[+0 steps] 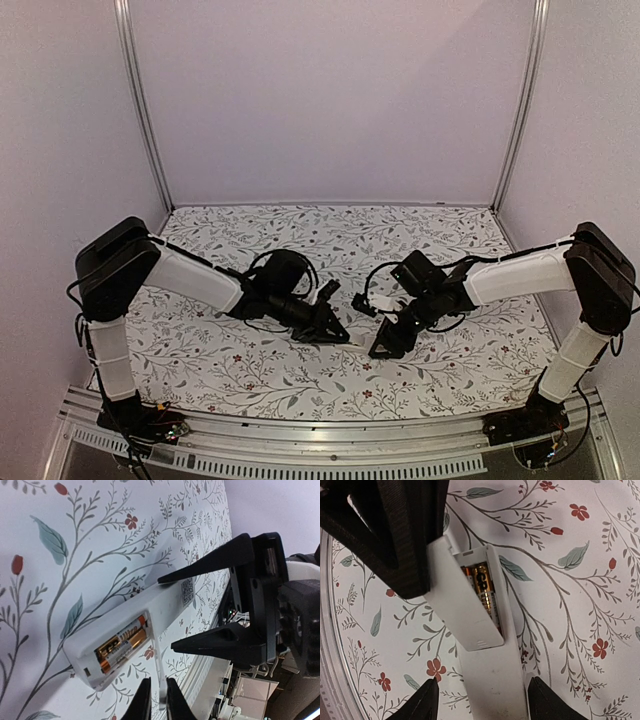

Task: Load the batteries into the remote control
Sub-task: Load the battery cover onto the remote control without the battery cover.

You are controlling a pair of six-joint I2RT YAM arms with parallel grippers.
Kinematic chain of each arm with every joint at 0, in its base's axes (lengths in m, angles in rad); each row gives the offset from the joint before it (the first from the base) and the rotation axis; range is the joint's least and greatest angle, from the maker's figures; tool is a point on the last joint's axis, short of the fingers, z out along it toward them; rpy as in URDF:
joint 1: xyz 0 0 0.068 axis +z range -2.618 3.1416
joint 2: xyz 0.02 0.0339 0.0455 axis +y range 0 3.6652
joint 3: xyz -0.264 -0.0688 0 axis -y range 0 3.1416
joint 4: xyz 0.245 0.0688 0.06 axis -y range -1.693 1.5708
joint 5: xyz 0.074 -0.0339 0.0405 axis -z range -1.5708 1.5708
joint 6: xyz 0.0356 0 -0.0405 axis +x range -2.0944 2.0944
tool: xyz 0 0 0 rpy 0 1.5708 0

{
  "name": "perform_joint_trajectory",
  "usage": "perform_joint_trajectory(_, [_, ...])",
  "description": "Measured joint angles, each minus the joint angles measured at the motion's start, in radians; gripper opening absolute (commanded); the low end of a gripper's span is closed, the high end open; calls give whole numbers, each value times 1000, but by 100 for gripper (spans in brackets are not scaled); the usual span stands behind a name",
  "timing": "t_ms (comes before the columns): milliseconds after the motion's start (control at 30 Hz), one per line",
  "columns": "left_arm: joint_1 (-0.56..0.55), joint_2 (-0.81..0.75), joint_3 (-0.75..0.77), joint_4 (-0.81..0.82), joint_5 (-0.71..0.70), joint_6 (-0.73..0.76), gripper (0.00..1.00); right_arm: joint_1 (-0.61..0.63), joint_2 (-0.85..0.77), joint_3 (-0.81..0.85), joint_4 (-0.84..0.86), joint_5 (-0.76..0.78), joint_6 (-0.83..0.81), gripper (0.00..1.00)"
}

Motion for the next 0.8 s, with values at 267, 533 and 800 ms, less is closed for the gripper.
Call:
perform_joint_trajectory(267, [0,0,26,-90,-27,49,25,0,0,0,0,0,0,62])
perform_joint_trajectory(533, [0,0,41,-157,-55,83,35,0,0,0,0,0,1,62])
perform_joint_trajectory(800, [0,-4,77,-235,-92,117,37,0,0,0,0,0,0,61])
